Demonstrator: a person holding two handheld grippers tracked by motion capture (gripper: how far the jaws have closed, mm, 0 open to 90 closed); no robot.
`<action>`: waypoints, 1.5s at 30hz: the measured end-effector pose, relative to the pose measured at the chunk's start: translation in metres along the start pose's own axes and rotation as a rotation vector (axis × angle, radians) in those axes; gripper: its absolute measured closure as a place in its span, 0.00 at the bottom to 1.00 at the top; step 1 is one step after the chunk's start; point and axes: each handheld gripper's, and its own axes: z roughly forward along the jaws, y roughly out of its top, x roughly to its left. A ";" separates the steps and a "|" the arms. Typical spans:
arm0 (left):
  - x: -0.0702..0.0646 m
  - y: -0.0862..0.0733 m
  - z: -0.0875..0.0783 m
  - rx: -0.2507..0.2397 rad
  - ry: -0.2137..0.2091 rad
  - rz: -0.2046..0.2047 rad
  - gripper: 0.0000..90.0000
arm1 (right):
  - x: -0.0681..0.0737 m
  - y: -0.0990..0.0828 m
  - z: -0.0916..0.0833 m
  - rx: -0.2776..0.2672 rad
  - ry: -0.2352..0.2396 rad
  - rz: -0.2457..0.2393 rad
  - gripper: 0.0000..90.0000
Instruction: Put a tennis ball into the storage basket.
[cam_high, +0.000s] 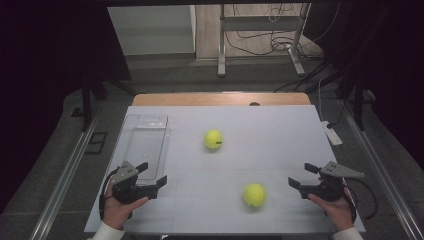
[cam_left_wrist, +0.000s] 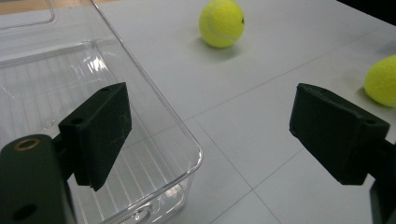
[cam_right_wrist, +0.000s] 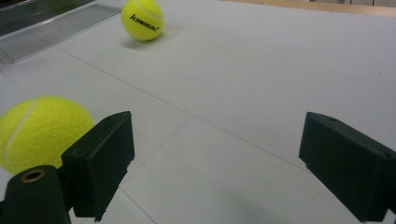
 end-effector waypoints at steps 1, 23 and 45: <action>0.000 0.000 0.000 0.000 0.000 0.000 0.15 | 0.000 0.000 0.000 0.000 0.000 0.000 0.12; -0.003 0.000 -0.005 -0.016 0.017 -0.006 0.16 | 0.003 -0.001 0.001 0.013 -0.002 -0.006 0.13; -0.005 0.009 -0.003 0.005 0.004 -0.042 0.16 | 0.002 -0.002 -0.001 0.018 -0.015 -0.013 0.13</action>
